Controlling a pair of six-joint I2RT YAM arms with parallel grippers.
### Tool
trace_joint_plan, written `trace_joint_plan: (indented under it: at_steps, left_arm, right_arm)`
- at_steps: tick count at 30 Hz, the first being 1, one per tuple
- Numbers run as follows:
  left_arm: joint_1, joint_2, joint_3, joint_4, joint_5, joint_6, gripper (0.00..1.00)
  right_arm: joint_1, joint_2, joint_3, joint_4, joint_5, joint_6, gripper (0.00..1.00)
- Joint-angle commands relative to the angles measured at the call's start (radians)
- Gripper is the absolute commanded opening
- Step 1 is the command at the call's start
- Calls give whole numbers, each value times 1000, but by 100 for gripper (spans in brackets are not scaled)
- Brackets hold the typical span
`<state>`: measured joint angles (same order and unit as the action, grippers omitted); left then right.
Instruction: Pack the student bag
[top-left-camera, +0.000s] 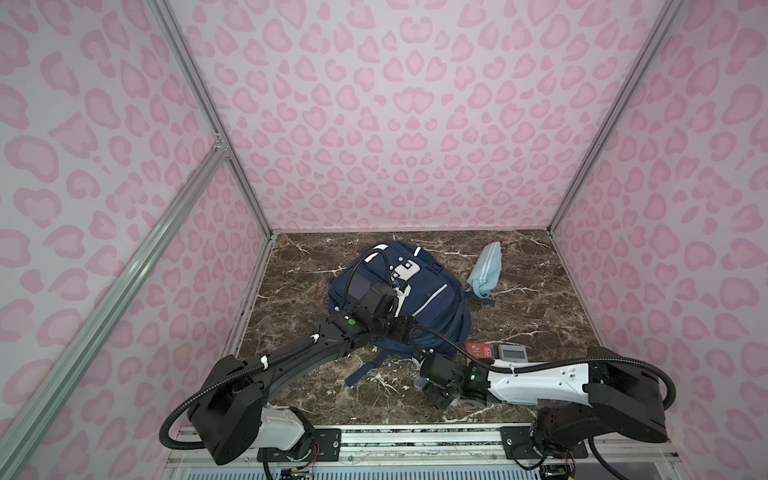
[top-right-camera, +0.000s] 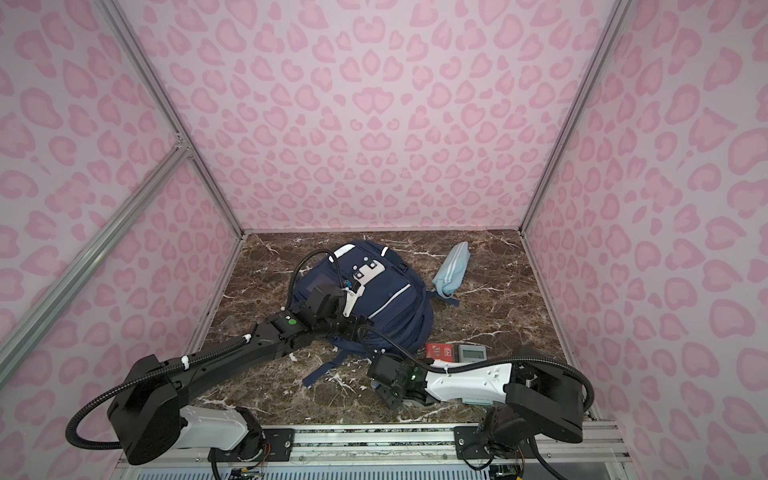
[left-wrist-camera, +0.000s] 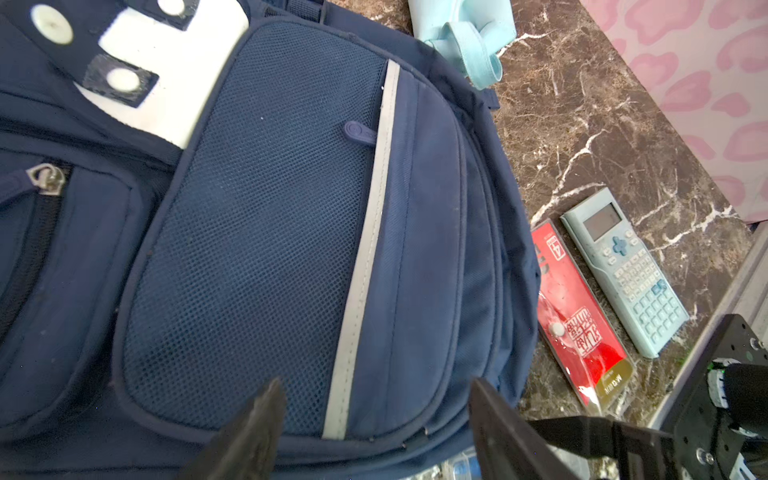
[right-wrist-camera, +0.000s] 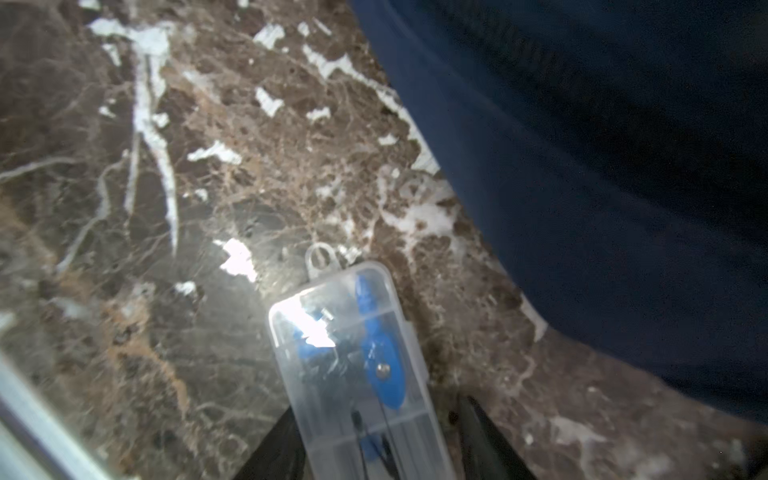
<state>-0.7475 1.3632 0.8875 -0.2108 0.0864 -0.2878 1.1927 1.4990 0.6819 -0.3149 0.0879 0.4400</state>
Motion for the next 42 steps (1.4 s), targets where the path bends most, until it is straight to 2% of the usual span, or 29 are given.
trace_joint_plan:
  at_steps: [1, 5, 8, 11, 13, 15, 18, 22, 26, 28, 30, 31, 33, 36, 38, 42]
  left_arm:
    - [8, -19, -15, 19, -18, -9, 73]
    - [10, -13, -10, 6, -12, 19, 74]
    - [-47, 15, 44, -26, -75, 94, 75]
    - [-85, 67, 107, -47, -103, 143, 76]
    - [-88, 114, 147, -51, -112, 165, 76]
    - [-97, 165, 194, -70, -170, 186, 76]
    - [-124, 251, 278, -121, -268, 202, 76]
    - [-181, 316, 331, -123, -258, 242, 77]
    - [-211, 413, 390, -149, -384, 253, 78]
    - [-211, 483, 437, -182, -470, 247, 71]
    - [-210, 528, 475, -192, -474, 258, 57]
    - [-208, 547, 496, -195, -465, 261, 45]
    - [-198, 566, 524, -218, -447, 243, 5]
    - [-167, 505, 519, -224, -388, 187, 4]
    - [-128, 406, 488, -207, -330, 140, 4]
    - [-6, 196, 366, -96, -37, 48, 4]
  right_arm:
    - [12, 31, 4, -121, 156, 47, 37]
    - [18, -49, -17, -68, 120, 44, 31]
    - [15, -187, -34, -39, 82, 54, 30]
    - [-10, -348, -28, -99, 114, 76, 30]
    - [-71, -453, -41, -124, 87, 74, 30]
    - [-132, -550, -66, -124, 97, 61, 30]
    - [-287, -660, -63, -166, 83, 44, 29]
    - [-514, -731, -60, -211, -11, 22, 29]
    - [-617, -741, -85, -188, -69, 6, 29]
    - [-630, -735, -99, -155, -99, 12, 29]
    - [-629, -722, -110, -123, -121, 18, 29]
    - [-631, -711, -116, -103, -134, 23, 29]
    - [-631, -686, -125, -60, -164, 33, 29]
    - [-632, -627, -126, 21, -211, 56, 29]
    - [-632, -575, -119, 86, -260, 73, 29]
    - [-631, -451, -74, 204, -328, 102, 29]
